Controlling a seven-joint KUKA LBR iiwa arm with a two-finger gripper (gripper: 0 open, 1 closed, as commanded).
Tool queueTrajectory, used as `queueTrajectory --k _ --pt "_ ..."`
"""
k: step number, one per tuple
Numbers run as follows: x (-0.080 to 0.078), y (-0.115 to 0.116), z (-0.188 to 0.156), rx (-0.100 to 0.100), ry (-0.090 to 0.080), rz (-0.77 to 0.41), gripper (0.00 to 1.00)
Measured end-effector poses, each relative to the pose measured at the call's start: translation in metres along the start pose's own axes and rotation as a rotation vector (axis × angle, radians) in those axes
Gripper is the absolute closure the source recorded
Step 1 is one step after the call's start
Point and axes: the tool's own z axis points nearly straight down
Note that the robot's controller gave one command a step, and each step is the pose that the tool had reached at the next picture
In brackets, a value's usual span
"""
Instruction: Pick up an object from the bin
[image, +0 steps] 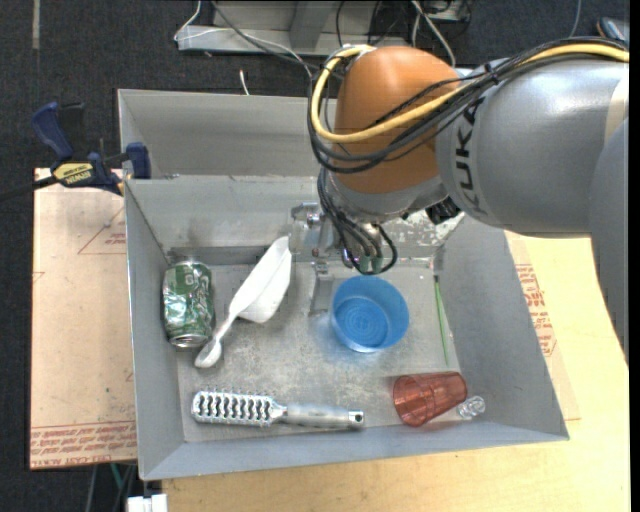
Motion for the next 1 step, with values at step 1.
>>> queueTrajectory --k 1 --pt "0.0 0.0 0.0 0.0 0.0 0.0 0.0"
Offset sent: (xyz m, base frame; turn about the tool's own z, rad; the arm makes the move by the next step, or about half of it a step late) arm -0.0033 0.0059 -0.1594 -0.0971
